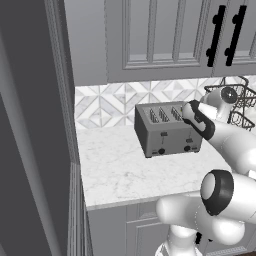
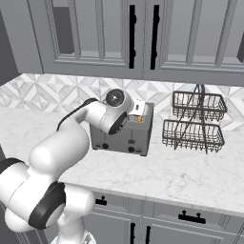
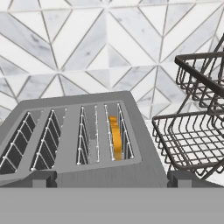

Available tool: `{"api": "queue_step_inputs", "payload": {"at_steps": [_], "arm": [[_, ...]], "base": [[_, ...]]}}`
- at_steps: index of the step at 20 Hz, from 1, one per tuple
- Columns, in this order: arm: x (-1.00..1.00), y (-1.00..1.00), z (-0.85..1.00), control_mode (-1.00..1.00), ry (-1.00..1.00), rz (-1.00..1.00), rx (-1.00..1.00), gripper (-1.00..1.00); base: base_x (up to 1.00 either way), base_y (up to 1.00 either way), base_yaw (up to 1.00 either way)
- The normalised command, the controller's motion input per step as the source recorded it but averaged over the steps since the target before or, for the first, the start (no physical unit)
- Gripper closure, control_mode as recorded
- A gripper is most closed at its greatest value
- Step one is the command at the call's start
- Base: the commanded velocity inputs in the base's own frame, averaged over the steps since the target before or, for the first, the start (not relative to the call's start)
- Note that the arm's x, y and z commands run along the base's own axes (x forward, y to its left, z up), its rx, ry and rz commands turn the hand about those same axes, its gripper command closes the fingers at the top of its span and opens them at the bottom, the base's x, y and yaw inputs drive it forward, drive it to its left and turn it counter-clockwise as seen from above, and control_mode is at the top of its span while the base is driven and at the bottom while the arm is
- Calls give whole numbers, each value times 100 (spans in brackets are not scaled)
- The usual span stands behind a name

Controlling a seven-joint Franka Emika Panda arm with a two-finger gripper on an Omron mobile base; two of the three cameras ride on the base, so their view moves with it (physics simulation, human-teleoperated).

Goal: Start the toaster. Once the lever pops up, take the bread to the plate on the dining counter.

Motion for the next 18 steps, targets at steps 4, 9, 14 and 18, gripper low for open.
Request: {"api": "queue_step_inputs", "payload": {"at_steps": [4,9,14,18], "arm": [[0,0,0,-100,0,0,0,-100],[0,0,0,-100,0,0,0,-100],[0,0,0,-100,0,0,0,-100],[0,0,0,-100,0,0,0,-100]], "base": [[0,0,0],[0,0,0],[0,0,0],[0,0,0]]}}
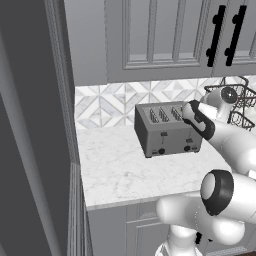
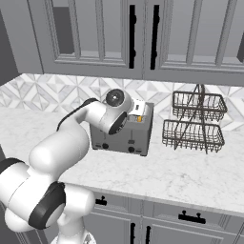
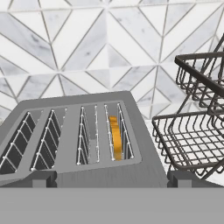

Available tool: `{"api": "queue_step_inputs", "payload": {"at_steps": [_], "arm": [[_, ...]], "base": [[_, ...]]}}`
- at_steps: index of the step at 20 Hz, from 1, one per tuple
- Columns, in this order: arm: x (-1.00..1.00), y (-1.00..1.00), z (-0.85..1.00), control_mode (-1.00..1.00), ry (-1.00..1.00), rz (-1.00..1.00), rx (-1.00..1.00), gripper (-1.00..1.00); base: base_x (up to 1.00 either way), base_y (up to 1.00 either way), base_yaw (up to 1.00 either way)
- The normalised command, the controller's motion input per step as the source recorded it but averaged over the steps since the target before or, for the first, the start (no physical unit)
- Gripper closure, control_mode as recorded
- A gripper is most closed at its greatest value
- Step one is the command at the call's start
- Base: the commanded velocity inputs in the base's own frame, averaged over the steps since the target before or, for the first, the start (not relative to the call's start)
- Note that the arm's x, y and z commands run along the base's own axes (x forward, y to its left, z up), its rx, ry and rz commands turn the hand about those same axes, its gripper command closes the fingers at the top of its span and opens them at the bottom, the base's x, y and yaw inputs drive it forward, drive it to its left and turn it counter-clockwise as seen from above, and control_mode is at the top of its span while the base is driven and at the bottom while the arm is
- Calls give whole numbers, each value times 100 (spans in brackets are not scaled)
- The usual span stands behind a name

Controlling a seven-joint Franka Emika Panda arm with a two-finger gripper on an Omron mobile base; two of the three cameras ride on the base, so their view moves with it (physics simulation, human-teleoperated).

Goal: Start the toaster. Once the lever pops up, take the bread to the plate on the dining counter.

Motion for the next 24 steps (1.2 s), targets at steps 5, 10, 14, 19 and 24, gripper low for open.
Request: {"api": "queue_step_inputs", "payload": {"at_steps": [5,10,14,19,24], "arm": [[0,0,0,-100,0,0,0,-100],[0,0,0,-100,0,0,0,-100],[0,0,0,-100,0,0,0,-100],[0,0,0,-100,0,0,0,-100],[0,0,0,-100,0,0,0,-100]], "base": [[0,0,0],[0,0,0],[0,0,0],[0,0,0],[0,0,0]]}}
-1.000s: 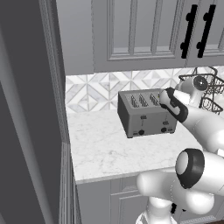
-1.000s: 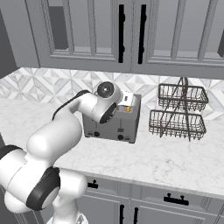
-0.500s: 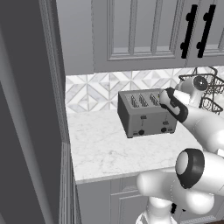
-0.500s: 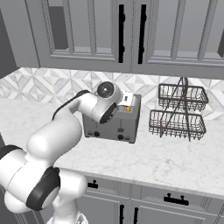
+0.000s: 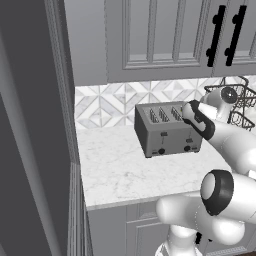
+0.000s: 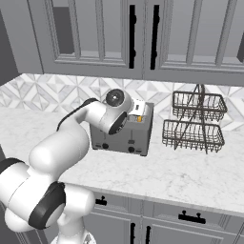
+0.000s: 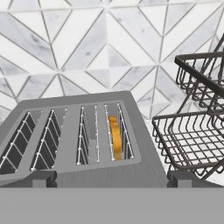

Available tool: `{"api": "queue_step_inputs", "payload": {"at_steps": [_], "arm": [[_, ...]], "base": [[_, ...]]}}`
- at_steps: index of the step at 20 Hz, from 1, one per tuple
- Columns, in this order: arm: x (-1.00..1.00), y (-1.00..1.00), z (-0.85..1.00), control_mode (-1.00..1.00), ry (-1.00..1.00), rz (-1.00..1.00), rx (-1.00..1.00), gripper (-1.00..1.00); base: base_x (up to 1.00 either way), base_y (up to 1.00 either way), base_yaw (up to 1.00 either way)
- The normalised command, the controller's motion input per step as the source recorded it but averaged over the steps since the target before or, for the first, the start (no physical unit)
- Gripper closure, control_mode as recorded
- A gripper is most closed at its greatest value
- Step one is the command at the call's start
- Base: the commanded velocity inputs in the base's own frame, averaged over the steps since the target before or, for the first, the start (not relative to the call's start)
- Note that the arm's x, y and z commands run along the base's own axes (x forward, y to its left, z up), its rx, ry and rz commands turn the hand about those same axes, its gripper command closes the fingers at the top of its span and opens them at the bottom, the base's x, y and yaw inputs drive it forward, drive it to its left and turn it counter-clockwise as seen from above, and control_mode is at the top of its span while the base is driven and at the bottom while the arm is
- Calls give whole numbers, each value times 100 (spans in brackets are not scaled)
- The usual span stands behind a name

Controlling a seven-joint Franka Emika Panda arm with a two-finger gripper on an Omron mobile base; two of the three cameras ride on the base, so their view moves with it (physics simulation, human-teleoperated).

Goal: Start the toaster. Once the lever pops up, take the bread to the plate on the dining counter.

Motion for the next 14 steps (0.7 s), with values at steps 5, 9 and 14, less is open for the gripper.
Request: {"api": "queue_step_inputs", "payload": {"at_steps": [5,9,14], "arm": [[0,0,0,-100,0,0,0,-100],[0,0,0,-100,0,0,0,-100],[0,0,0,-100,0,0,0,-100]], "base": [[0,0,0],[0,0,0],[0,0,0]]}}
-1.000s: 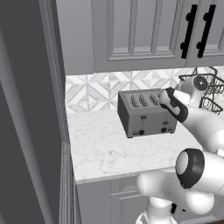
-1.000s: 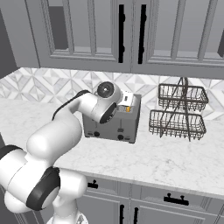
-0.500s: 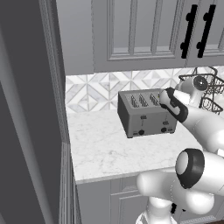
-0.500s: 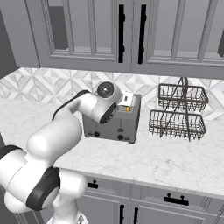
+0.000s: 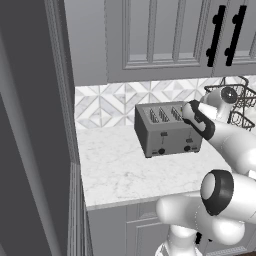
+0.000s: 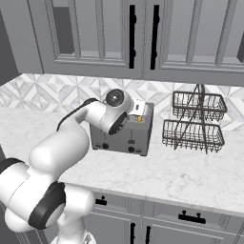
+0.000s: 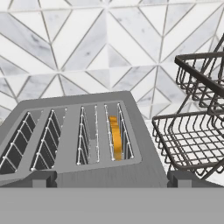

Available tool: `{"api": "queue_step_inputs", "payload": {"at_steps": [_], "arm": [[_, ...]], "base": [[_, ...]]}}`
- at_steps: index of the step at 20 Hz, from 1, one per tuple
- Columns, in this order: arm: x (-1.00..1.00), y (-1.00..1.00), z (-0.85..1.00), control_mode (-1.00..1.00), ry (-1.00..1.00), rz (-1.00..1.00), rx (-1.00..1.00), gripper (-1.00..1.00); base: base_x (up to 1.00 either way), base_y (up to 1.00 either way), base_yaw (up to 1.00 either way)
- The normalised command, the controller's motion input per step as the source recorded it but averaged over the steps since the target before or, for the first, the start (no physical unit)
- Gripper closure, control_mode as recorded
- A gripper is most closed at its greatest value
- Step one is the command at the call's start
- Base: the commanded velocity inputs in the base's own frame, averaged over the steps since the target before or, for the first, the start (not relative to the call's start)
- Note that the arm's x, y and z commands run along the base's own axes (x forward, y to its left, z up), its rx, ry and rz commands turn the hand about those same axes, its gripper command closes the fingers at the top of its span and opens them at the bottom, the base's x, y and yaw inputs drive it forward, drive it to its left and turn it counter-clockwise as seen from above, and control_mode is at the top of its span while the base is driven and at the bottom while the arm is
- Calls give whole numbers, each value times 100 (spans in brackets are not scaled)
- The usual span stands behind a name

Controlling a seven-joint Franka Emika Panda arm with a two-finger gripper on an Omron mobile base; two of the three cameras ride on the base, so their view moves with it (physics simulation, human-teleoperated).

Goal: Start the toaster. Once the lever pops up, take the bread to the plate on the dining counter.

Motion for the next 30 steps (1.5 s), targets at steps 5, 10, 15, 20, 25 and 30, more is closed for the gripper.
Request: {"api": "queue_step_inputs", "payload": {"at_steps": [5,10,15,20,25,30], "arm": [[0,0,0,-100,0,0,0,-100],[0,0,0,-100,0,0,0,-100],[0,0,0,-100,0,0,0,-100],[0,0,0,-100,0,0,0,-100],[0,0,0,-100,0,0,0,-100],[0,0,0,-100,0,0,0,-100]], "base": [[0,0,0],[0,0,0],[0,0,0],[0,0,0],[0,0,0],[0,0,0]]}}
